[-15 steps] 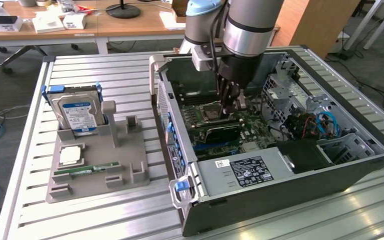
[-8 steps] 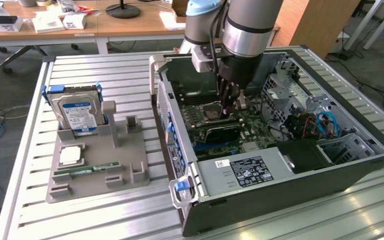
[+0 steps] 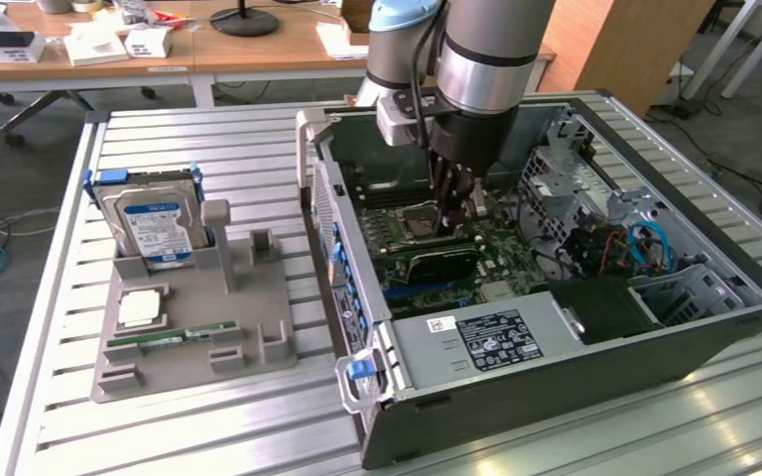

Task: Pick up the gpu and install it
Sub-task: 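Press down on the gpu until it lock into place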

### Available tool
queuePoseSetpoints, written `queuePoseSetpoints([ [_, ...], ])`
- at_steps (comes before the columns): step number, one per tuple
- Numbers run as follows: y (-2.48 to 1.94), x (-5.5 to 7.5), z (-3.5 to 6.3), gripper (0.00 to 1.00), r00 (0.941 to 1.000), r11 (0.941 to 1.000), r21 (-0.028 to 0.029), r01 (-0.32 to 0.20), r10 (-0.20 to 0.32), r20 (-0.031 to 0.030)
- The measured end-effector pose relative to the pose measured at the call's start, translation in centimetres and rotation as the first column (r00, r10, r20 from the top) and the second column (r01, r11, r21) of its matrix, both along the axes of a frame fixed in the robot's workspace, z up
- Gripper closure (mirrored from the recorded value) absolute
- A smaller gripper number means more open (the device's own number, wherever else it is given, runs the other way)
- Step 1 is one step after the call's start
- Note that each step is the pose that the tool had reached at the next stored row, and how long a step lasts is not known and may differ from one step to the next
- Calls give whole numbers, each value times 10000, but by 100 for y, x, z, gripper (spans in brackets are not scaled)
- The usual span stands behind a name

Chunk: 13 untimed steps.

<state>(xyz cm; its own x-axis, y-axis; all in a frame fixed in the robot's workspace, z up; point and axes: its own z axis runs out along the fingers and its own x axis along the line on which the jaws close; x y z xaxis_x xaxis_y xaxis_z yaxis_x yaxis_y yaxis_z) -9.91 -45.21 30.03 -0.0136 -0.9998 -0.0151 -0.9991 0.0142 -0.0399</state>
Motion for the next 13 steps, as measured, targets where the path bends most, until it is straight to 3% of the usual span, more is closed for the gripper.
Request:
queuePoseSetpoints([
  [13, -1, -47, -93, 89, 10000, 10000, -2, 4, -4, -1],
])
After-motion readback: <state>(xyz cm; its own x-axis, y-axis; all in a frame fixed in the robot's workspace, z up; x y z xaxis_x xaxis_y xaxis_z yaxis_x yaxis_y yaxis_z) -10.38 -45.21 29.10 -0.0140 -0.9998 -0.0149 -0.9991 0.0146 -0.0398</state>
